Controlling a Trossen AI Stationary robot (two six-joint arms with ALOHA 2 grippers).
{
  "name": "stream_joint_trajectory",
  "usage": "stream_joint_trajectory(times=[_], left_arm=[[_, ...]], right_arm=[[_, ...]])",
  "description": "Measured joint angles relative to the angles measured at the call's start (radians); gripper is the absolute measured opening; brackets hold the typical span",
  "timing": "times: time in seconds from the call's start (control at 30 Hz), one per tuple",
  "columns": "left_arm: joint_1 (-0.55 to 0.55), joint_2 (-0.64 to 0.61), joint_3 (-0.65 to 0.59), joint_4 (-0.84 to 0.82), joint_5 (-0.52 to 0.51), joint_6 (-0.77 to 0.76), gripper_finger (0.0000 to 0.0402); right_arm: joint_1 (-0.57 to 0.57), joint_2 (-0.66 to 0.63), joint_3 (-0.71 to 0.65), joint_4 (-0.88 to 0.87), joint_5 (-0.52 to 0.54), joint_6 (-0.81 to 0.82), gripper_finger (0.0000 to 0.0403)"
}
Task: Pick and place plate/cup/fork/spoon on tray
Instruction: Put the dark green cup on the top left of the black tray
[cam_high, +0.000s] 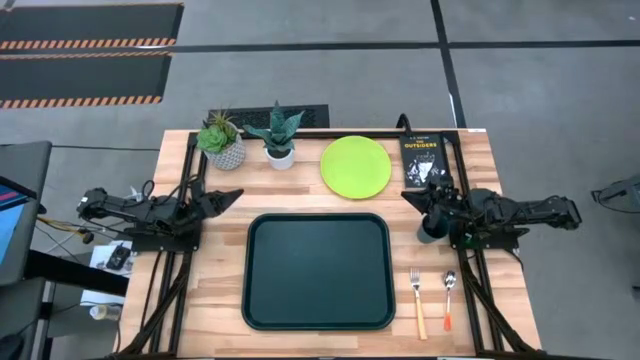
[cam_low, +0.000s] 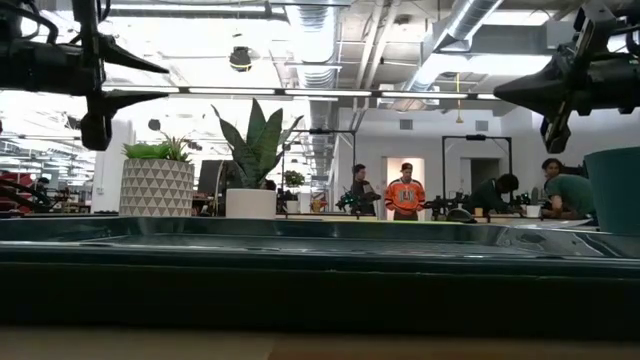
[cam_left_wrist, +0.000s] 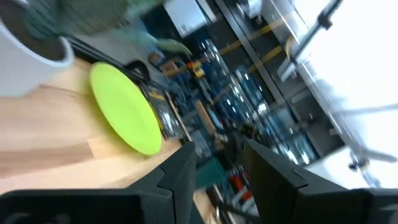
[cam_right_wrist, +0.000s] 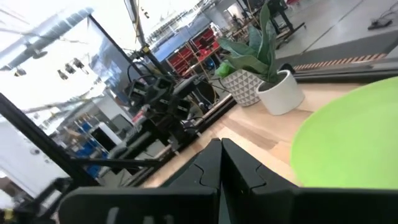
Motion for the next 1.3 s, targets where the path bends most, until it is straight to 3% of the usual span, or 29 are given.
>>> stream_joint_trajectory(times=[0.43, 0.6, 0.73, 0.83, 1.0, 1.17, 1.3], left_arm=[[0.0, 0.0, 0.0, -0.014, -0.11, 0.001, 0.0125], [0.0, 0.0, 0.0, -0.017, -0.164, -0.004, 0.0125], [0.0, 0.0, 0.0, -0.019, -0.175, -0.005, 0.0125], [0.0, 0.0, 0.0, -0.019, -0.173, -0.014, 0.0125], [0.0, 0.0, 0.0, -0.019, -0.173, -0.05, 0.0125], [0.0, 0.0, 0.0, -0.019, -0.173, -0.06, 0.0125], [0.0, 0.0, 0.0, -0.019, -0.173, -0.059, 0.0125]], right_arm=[[-0.017, 0.0, 0.005, -0.063, 0.019, 0.025, 0.004], [-0.028, 0.0, 0.005, -0.051, -0.039, 0.15, 0.0101], [-0.025, 0.004, 0.081, -0.041, -0.058, 0.122, 0.017], [-0.03, 0.034, 0.188, -0.054, -0.008, 0.04, 0.0204], [-0.042, 0.161, 0.444, -0.197, 0.078, -0.15, 0.0223], [-0.059, 0.363, 0.816, -0.654, 0.153, -0.192, 0.0225], [-0.079, 0.578, 1.14, -1.073, 0.202, -0.09, 0.0224]])
